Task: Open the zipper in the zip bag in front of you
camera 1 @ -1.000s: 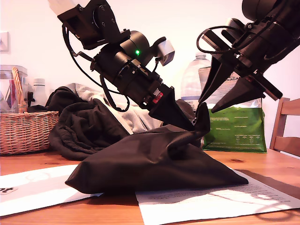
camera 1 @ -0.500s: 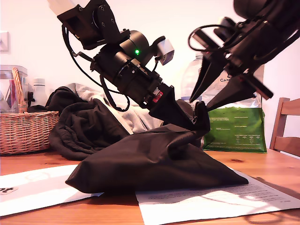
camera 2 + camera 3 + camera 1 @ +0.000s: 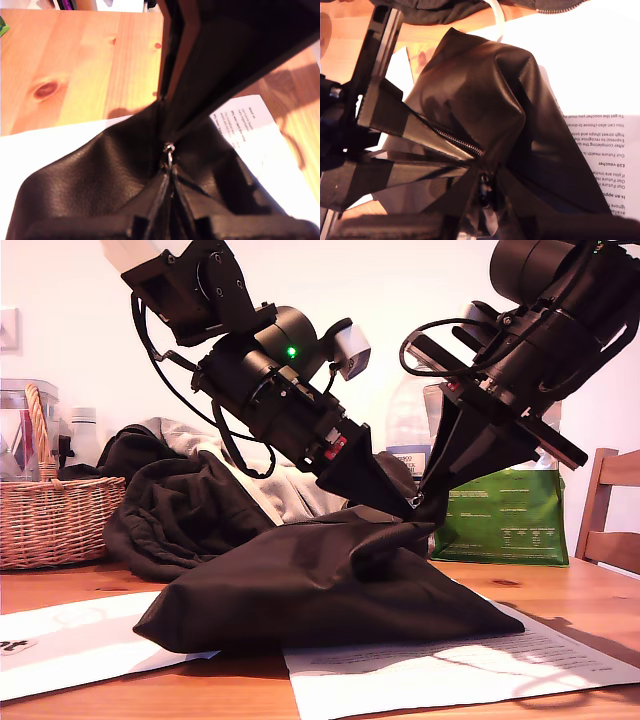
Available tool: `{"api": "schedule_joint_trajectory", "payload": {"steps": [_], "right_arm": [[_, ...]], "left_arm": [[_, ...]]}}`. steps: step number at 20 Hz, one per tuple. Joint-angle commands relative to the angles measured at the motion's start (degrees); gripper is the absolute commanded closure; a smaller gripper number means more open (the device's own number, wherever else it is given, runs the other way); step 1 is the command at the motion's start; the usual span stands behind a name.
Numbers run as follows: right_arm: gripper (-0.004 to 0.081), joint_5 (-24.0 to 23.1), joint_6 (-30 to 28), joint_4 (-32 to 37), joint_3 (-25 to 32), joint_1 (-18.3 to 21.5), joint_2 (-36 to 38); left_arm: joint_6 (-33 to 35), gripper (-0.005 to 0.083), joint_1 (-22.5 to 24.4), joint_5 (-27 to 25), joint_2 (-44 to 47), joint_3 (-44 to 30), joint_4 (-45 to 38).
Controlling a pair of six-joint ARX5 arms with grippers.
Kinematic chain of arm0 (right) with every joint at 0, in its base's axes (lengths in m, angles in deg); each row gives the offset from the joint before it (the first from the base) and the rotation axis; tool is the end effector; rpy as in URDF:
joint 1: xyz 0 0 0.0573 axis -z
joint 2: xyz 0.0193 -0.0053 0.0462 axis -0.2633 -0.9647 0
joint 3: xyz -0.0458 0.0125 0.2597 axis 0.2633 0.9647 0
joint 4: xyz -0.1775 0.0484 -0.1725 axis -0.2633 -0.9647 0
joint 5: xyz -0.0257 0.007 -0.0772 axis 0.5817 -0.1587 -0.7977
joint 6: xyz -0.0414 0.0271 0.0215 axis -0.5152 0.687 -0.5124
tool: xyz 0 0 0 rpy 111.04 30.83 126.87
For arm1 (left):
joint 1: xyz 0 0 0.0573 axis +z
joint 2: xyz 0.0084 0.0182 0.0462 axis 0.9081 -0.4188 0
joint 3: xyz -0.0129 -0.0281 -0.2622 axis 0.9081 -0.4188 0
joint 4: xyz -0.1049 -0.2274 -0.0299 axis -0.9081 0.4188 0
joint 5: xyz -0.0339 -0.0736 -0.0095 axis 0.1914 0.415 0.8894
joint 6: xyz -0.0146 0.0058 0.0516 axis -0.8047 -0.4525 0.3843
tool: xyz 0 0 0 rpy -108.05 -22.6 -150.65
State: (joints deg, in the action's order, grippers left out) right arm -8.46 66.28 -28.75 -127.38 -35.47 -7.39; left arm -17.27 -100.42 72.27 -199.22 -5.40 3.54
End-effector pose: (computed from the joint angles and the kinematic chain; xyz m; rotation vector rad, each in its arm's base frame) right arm 0.2834 0.1164 0.2200 0.3192 1.0317 0.5472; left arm 0.3383 -0.2610 0.1896 0.4944 0.5804 -1.4915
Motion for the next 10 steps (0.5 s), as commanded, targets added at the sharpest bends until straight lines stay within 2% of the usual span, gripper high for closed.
{"api": "schedule_joint_trajectory", "payload": {"steps": [1, 5, 10], "right_arm": [[0.0783, 0.02, -1.07, 0.11, 0.07, 0.85, -0.55], [0.0783, 0.04, -2.38, -0.92, 0.07, 1.49, -0.55], [0.0783, 0.07, -2.47, -0.5, 0.07, 1.49, -0.55]], "left_arm": [[-0.26, 0.0797, 0.59, -0.72, -0.72, -0.42, 0.96], [-0.33, 0.0797, 2.14, -0.96, -0.72, -0.42, 1.99], [-1.64, 0.0797, 2.38, 1.11, -0.72, -0.42, 1.4]]}}
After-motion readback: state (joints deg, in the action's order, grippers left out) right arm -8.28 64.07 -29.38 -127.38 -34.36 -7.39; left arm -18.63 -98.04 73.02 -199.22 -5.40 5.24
